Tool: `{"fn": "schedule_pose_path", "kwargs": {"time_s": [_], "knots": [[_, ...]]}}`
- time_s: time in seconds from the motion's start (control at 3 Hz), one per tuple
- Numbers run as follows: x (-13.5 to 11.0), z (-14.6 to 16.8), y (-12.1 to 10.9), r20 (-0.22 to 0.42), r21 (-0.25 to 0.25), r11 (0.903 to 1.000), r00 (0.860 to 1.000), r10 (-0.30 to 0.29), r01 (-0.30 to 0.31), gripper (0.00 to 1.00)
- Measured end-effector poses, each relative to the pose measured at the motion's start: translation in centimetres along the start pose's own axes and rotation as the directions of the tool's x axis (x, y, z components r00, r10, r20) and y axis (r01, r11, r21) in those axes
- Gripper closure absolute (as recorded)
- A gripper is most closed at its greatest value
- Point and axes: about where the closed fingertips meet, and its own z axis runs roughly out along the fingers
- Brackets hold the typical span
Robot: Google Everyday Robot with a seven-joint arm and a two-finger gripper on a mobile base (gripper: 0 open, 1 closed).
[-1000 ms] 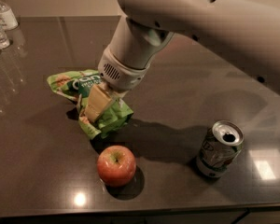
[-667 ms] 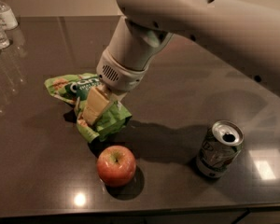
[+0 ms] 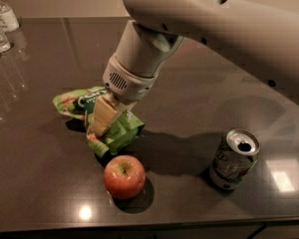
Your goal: Move green rice chip bag near apple
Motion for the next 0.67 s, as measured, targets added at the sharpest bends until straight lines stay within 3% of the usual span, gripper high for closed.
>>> {"fn": "schedule_pose_path", "kwargs": {"time_s": [0.33, 0.67], "knots": [[0.0, -0.04, 0.11, 0.0, 0.002, 1.0, 1.0, -0.002, 0.002, 0.0], [0.0, -0.04, 0.11, 0.0, 0.002, 1.0, 1.0, -0.002, 0.002, 0.0]]}}
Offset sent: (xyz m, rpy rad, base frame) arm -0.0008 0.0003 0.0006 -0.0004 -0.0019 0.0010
